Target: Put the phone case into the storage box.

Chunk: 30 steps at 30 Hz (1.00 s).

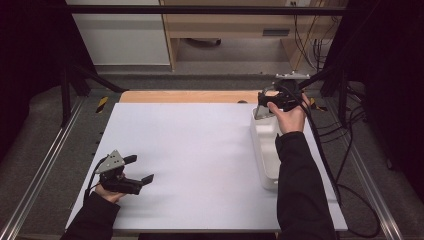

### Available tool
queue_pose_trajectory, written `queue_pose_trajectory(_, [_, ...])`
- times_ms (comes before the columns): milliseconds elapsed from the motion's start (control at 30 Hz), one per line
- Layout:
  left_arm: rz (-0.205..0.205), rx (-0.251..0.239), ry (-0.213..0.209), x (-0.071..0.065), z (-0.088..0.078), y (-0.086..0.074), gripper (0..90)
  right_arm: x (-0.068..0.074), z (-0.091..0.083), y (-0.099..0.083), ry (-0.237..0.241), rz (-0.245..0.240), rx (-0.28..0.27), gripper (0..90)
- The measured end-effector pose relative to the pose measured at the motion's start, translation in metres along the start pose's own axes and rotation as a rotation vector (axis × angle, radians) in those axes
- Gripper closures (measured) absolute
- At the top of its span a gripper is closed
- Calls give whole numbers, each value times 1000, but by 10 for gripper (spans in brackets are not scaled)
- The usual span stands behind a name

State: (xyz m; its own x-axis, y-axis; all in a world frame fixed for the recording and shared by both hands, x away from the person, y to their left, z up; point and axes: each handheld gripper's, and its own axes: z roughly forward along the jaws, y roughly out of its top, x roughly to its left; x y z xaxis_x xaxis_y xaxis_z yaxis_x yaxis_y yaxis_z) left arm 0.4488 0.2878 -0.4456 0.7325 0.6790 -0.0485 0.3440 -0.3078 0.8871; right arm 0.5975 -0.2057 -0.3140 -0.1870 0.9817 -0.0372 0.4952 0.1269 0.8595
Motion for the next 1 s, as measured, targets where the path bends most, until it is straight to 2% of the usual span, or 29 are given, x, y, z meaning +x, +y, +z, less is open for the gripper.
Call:
queue_pose_trajectory(133, [1, 4, -2, 0, 1, 0, 2, 1, 7, -3, -17, 8, 18, 119])
queue_pose_trajectory(533, [6, 11, -3, 0, 2, 0, 2, 1, 28, -12, -28, 25, 55, 120])
queue_pose_trajectory(667, [11, 19, 0, 0, 3, -1, 2, 1, 35, -16, -34, 17, 64, 119])
queue_pose_trajectory(1000, [14, 26, -3, 0, 4, -1, 3, 0, 45, -22, -43, 25, 80, 119])
